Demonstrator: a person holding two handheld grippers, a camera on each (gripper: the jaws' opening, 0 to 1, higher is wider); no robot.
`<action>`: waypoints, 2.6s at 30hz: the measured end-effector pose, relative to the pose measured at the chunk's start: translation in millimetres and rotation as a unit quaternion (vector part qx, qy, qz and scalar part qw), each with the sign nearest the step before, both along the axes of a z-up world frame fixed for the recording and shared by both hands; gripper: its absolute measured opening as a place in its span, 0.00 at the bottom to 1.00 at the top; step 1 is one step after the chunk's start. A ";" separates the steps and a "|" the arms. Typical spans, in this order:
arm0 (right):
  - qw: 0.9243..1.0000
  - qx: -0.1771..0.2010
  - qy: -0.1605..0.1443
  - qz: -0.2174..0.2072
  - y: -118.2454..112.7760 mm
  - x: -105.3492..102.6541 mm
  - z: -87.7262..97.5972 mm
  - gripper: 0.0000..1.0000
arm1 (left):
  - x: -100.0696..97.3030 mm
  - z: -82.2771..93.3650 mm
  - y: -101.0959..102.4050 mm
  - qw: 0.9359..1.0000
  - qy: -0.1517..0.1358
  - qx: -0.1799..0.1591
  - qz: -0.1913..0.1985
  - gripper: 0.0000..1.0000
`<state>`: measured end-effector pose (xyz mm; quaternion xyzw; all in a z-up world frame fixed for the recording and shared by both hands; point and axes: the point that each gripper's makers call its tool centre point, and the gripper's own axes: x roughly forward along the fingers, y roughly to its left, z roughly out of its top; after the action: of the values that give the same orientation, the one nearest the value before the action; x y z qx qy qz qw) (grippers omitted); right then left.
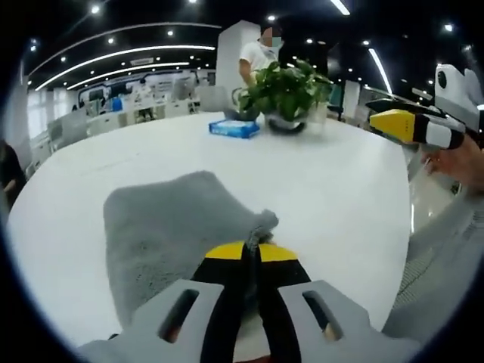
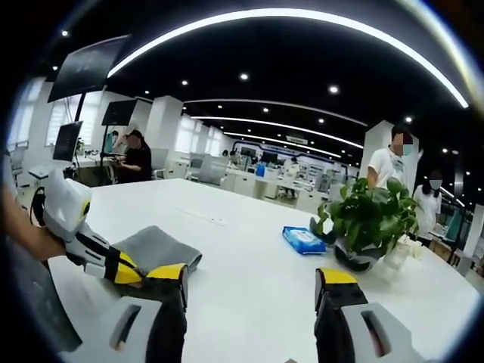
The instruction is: Open the folded towel by lifting each exposed corner and separating the folded layers until the towel lies flat within the target outline without major curled edges
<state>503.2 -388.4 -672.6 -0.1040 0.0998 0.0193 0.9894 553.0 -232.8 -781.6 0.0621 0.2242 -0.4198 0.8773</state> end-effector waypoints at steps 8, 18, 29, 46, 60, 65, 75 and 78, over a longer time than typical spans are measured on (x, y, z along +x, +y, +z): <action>1.000 -0.003 0.004 0.006 2.8 0.4 -1.6 0.67 | -3.4 17.9 -1.8 1.000 -0.007 -0.015 -0.005 0.02; 1.000 -0.006 0.014 0.011 5.7 0.6 -6.0 0.66 | -5.5 32.7 -2.7 0.999 0.000 -0.043 0.002 0.02; 1.000 -0.005 0.024 0.008 4.2 -0.1 -10.1 0.64 | -13.8 43.6 -19.5 0.998 -0.001 -0.056 -0.016 0.02; 0.999 -0.009 0.044 0.014 6.5 -0.2 -19.2 0.62 | -7.2 74.4 -20.8 0.995 -0.015 -0.094 -0.013 0.02; 0.997 0.002 0.059 0.041 19.9 -0.5 -26.4 0.61 | 11.3 98.2 26.2 0.991 -0.043 -0.117 0.046 0.02; 0.997 0.000 0.064 0.047 22.6 -0.5 -28.9 0.61 | 15.8 101.5 43.8 0.989 -0.049 -0.124 0.070 0.02; 0.995 0.002 0.074 0.072 34.4 -0.6 -33.7 0.60 | 21.9 98.5 73.5 0.985 -0.056 -0.123 0.106 0.02; 0.991 0.010 0.088 0.096 44.7 -1.8 -39.9 0.58 | 23.3 96.4 80.8 0.985 -0.056 -0.121 0.114 0.02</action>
<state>501.3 -343.7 -712.5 -0.1007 0.1755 0.1240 0.9714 576.3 -152.0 -685.2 -0.0466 0.1278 -0.3372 0.9316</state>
